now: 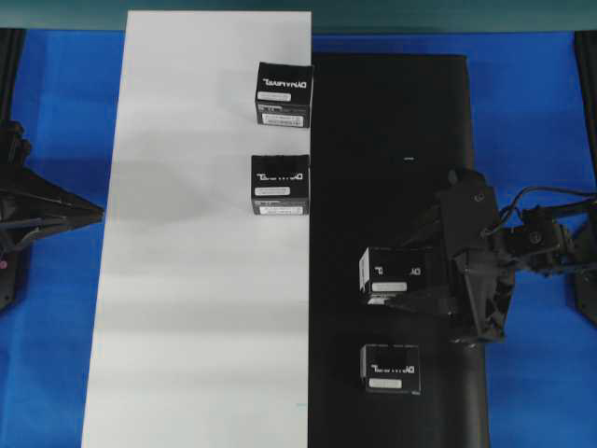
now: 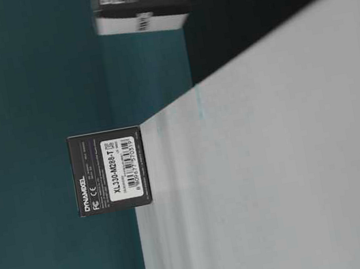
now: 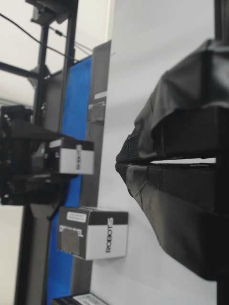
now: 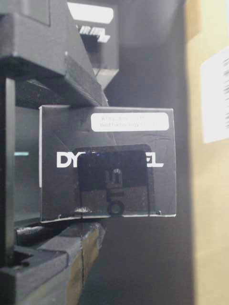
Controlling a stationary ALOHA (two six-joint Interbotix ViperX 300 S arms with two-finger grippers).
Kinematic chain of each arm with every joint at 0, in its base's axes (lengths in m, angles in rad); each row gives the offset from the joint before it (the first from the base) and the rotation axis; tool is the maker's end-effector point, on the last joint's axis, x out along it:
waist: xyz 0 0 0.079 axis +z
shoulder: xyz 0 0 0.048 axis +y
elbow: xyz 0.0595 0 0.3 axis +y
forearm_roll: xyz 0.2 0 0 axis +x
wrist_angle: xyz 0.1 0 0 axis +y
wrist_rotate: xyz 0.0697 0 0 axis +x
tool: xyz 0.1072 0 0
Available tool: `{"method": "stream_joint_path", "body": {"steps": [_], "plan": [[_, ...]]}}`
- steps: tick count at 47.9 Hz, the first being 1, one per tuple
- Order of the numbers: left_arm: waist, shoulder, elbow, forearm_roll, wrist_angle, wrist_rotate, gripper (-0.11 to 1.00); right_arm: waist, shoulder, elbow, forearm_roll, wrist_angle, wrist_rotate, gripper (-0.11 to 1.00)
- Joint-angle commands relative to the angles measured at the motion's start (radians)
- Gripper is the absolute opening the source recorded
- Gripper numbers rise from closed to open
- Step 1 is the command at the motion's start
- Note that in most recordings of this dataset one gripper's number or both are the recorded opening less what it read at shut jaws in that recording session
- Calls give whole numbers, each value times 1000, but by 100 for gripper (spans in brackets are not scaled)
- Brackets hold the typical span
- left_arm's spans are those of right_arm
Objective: Place the box from the black base onto the white base.
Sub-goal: 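Lift the box and carry it left onto the white base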
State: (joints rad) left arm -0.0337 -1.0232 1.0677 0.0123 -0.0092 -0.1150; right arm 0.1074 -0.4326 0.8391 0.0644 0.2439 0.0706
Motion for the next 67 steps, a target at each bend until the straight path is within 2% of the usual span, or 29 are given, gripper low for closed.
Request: {"method": "stream_joint_path", "body": {"steps": [1, 20, 36, 50, 67], "plan": [[-5, 5, -20, 3, -5, -2, 0, 0, -12, -51, -12, 25, -2, 59], [-8, 6, -20, 3, -5, -2, 0, -2, 0, -170, -51, 135, -3, 59], [-8, 6, -20, 3, -5, -2, 0, -3, 74, -255, -60, 135, -9, 59], [-11, 6, -20, 3, -5, -3, 0, -6, 183, -354, -63, 130, -63, 59], [-17, 6, -20, 3, -5, -3, 0, -9, 262, -380, -63, 64, -72, 59]]}}
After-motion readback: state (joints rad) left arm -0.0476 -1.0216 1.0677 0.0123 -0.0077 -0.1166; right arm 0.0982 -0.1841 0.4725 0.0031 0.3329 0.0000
